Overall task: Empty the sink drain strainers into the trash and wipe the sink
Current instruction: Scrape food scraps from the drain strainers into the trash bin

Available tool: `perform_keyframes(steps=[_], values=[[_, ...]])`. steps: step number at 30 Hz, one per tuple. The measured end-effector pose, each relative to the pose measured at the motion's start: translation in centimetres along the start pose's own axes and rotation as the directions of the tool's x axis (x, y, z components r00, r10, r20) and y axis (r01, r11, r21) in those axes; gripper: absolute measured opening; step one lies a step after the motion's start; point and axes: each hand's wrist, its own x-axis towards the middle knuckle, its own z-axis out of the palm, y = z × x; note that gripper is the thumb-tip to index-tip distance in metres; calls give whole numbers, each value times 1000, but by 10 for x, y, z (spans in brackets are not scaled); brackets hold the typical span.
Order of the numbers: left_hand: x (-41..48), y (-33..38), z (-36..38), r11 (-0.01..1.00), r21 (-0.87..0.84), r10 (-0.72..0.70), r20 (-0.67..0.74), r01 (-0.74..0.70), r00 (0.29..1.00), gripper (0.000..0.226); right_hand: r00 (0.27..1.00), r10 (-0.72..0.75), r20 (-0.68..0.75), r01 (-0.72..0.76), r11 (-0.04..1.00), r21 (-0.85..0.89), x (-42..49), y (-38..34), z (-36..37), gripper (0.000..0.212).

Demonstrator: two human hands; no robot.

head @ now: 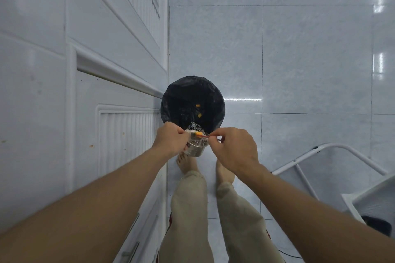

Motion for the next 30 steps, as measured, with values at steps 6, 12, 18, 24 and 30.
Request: perform_keyframes(steps=[6, 12, 18, 24, 30], values=[[0, 0, 0, 1000, 3, 4, 1, -4, 1000, 21, 1000, 0, 10, 1, 997, -71, -1, 0, 4, 24], [3, -4, 0, 1000, -4, -8, -3, 8, 1000, 22, 997, -18, -76, 11, 997, -83, 4, -3, 0, 22], [2, -3, 1, 1000, -11, -1, -9, 1, 1000, 22, 999, 11, 34, -8, 997, -80, 4, -1, 3, 22], [1, -2, -2, 1000, -6, 25, -48, -25, 999, 22, 994, 99, -36, -100, 995, -18, 0, 0, 0, 25], [-1, 2, -7, 997, -49, 50, -107, -55, 993, 13, 980, 197, 20, -198, 966, 165, 4, 3, -10, 18]])
